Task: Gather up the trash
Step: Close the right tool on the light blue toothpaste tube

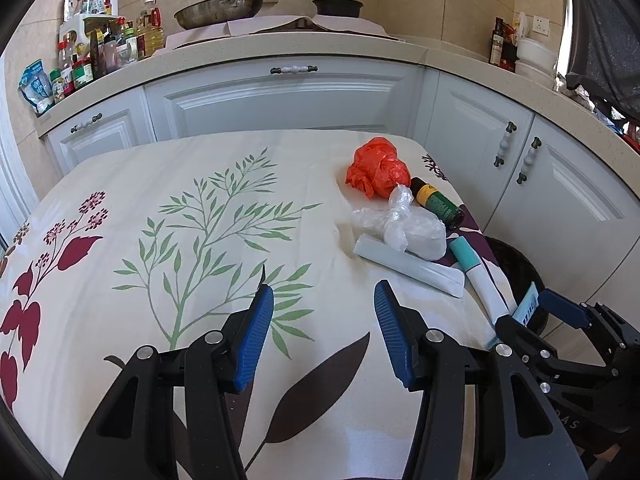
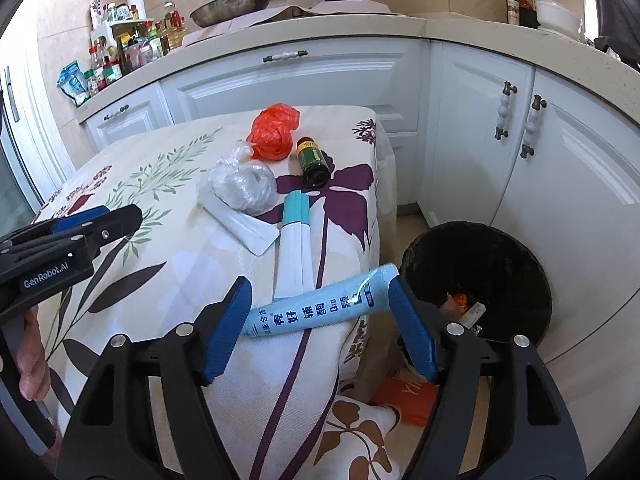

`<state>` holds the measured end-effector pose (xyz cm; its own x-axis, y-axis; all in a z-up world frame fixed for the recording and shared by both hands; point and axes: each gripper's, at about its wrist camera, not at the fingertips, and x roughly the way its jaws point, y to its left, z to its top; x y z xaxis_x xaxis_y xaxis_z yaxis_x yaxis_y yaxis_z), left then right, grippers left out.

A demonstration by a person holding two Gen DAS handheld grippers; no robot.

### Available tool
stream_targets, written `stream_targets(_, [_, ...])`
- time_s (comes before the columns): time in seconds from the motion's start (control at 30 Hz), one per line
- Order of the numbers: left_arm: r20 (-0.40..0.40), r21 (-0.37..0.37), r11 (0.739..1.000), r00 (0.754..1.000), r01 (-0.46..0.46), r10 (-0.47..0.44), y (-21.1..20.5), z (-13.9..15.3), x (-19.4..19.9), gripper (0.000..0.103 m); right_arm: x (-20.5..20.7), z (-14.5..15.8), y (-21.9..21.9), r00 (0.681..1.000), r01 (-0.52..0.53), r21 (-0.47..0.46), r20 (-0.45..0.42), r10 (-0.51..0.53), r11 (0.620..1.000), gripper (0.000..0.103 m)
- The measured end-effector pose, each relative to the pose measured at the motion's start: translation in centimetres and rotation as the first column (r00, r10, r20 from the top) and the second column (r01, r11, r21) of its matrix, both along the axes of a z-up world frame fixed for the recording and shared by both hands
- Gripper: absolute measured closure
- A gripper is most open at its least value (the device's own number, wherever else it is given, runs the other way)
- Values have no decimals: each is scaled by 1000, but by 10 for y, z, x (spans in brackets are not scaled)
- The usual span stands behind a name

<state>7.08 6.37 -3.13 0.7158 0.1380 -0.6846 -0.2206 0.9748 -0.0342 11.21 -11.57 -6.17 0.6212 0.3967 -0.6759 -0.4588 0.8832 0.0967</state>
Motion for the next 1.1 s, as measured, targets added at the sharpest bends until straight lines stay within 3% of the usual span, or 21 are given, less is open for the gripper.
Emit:
stream_targets(0.27, [-6,-5,1000,1000,1,-1,-1,-3,2,51,2,-6,4,1000,-6,-24,-18,6,1000,37])
stream_targets(0.5, [-14,-9,1000,1000,3,-3,1,-7,3,51,1,-7,4,1000,-14,-18,-18,14,1000,59])
stream_targets(0.83, [-21,-14,1000,1000,-4,3,4,-10,2,51,1,-5,3,1000,3,-32,9,-2,999,80])
stream_targets(1.1, [-24,-16,1000,1000,-6,5,6,-12,2,51,-2,0,1,999,9,-14,38,-9,1000,81])
